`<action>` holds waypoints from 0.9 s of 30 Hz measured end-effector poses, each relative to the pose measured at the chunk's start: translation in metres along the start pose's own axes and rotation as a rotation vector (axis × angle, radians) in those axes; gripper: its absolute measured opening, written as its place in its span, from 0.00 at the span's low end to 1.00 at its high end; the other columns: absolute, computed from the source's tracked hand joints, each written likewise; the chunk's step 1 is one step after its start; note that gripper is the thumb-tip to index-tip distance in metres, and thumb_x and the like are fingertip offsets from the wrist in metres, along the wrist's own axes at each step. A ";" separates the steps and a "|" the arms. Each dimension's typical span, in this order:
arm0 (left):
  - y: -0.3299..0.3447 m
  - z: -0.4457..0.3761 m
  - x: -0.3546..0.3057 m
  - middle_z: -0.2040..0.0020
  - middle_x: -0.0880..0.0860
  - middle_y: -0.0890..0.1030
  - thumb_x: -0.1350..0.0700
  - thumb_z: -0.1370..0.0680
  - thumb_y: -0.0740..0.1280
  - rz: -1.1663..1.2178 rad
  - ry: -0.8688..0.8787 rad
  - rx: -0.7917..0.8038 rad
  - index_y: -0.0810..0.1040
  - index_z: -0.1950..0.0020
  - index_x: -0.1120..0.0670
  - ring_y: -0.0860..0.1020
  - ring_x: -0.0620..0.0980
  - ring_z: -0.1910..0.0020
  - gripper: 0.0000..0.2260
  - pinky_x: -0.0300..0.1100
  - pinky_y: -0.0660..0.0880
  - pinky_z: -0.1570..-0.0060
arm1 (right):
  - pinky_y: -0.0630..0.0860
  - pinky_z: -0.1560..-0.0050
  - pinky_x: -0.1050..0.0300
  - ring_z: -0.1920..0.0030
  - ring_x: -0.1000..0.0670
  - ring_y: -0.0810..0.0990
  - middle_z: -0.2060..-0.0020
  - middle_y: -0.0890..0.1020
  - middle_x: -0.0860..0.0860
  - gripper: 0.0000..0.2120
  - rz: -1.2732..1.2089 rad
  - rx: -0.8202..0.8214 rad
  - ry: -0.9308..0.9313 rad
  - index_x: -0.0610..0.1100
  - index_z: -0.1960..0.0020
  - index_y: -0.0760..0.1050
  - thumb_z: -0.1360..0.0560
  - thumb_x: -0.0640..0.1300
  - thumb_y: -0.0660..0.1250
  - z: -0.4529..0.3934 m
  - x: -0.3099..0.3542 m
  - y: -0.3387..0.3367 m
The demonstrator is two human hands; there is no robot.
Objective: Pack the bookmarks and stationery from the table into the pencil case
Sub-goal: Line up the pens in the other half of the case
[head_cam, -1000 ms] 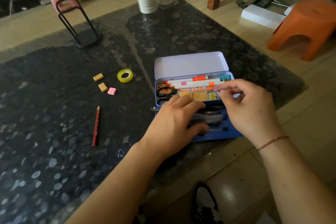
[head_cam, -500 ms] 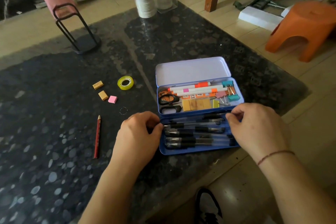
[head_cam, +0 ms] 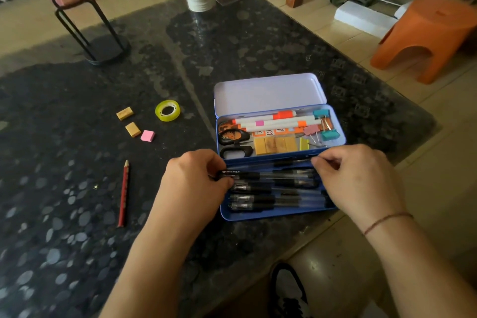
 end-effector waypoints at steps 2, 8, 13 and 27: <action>0.000 0.000 0.001 0.60 0.40 0.78 0.52 0.30 0.75 0.001 -0.005 0.026 0.78 0.58 0.43 0.77 0.37 0.62 0.07 0.27 0.66 0.68 | 0.73 0.71 0.59 0.66 0.47 0.79 0.66 0.84 0.50 0.06 -0.025 -0.007 -0.004 0.49 0.60 0.83 0.27 0.48 0.70 0.000 -0.005 -0.004; 0.005 0.001 0.000 0.62 0.40 0.78 0.52 0.27 0.73 -0.062 -0.010 0.074 0.76 0.64 0.41 0.77 0.39 0.62 0.10 0.29 0.67 0.69 | 0.78 0.64 0.56 0.62 0.49 0.81 0.63 0.85 0.52 0.04 -0.056 0.049 -0.038 0.49 0.57 0.84 0.27 0.44 0.70 0.004 -0.001 0.003; 0.011 0.002 -0.003 0.60 0.41 0.78 0.53 0.29 0.74 -0.096 0.010 0.141 0.75 0.65 0.39 0.78 0.41 0.61 0.12 0.30 0.68 0.67 | 0.75 0.66 0.58 0.63 0.48 0.79 0.60 0.85 0.51 0.07 -0.047 0.047 -0.034 0.50 0.56 0.84 0.25 0.45 0.67 0.002 -0.004 0.004; 0.005 0.004 -0.010 0.59 0.42 0.79 0.55 0.28 0.74 -0.085 0.030 0.038 0.73 0.63 0.41 0.78 0.42 0.61 0.12 0.30 0.69 0.67 | 0.78 0.62 0.58 0.65 0.58 0.79 0.69 0.79 0.62 0.06 -0.114 0.134 0.006 0.53 0.59 0.83 0.33 0.54 0.75 0.003 -0.006 0.010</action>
Point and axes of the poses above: each hand's wrist, its own z-axis away from the middle knuckle, its own y-axis out of the palm, x = y × z, the point moved 10 cm from there along -z, towards the middle knuckle
